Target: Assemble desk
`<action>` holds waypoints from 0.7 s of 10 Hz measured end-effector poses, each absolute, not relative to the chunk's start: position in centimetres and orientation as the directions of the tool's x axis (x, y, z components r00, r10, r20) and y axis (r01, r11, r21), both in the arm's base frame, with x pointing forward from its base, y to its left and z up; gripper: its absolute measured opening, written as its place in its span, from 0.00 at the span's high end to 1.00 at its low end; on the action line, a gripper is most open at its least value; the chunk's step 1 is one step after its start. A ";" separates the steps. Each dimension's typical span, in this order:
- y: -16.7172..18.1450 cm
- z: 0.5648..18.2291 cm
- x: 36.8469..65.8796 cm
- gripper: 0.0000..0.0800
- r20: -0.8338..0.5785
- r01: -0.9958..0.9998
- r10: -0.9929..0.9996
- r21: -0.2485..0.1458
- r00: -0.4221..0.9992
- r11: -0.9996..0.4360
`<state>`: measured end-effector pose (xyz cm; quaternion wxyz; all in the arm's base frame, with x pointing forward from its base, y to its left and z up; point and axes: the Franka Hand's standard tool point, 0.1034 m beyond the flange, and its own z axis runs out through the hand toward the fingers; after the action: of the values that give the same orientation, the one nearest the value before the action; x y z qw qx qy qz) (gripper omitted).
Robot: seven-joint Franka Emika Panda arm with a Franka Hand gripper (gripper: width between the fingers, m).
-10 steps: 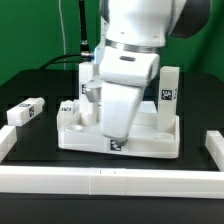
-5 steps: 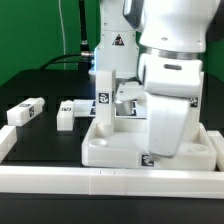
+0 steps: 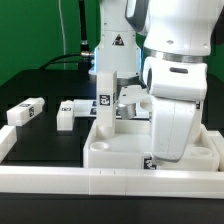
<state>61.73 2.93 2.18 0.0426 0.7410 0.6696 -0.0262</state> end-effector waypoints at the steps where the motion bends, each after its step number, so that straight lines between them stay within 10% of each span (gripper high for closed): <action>1: 3.1 2.2 62.1 0.92 -0.101 0.997 0.992 0.026 0.079 -0.077; 7: 3.5 2.2 64.0 0.92 -0.133 0.997 0.989 -0.002 0.071 -0.071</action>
Offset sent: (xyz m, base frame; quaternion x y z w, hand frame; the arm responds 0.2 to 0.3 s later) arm 0.0264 0.0211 0.0080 0.0073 -0.0038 -0.0289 0.9995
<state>64.03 3.48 2.24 0.0449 0.7302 0.6799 -0.0494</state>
